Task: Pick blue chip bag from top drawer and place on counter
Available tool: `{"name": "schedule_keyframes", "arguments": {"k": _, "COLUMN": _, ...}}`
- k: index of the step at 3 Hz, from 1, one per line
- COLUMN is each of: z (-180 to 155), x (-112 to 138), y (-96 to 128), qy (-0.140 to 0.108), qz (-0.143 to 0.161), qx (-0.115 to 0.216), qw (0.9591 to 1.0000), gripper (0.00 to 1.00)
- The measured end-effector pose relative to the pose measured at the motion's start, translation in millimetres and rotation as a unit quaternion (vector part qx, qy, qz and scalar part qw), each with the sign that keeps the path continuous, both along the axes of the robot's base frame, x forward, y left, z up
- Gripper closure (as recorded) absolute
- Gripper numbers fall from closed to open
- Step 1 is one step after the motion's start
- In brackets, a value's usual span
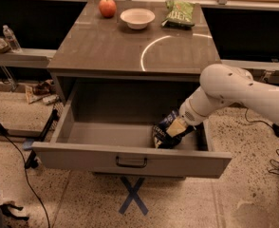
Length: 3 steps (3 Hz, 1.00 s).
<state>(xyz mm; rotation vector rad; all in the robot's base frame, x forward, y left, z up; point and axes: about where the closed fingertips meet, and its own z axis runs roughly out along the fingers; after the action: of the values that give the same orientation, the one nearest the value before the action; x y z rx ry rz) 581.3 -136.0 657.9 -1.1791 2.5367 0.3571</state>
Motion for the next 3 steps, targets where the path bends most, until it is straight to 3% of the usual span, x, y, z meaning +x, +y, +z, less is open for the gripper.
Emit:
{"name": "schedule_keyframes", "arguments": {"k": 1, "z": 23, "x": -3, "y": -6, "qy": -0.023, "qz": 0.003, "qx": 0.009, "qw": 0.9997, "gripper": 0.93}}
{"name": "schedule_keyframes", "arguments": {"k": 2, "z": 82, "x": -9, "y": -19, "qy": -0.077, "qz": 0.011, "qx": 0.016, "qw": 0.9968, "gripper": 1.0}}
{"name": "schedule_keyframes", "arguments": {"k": 3, "z": 122, "x": -12, "y": -24, "qy": -0.111, "qz": 0.02, "qx": 0.021, "qw": 0.9934, "gripper": 1.0}}
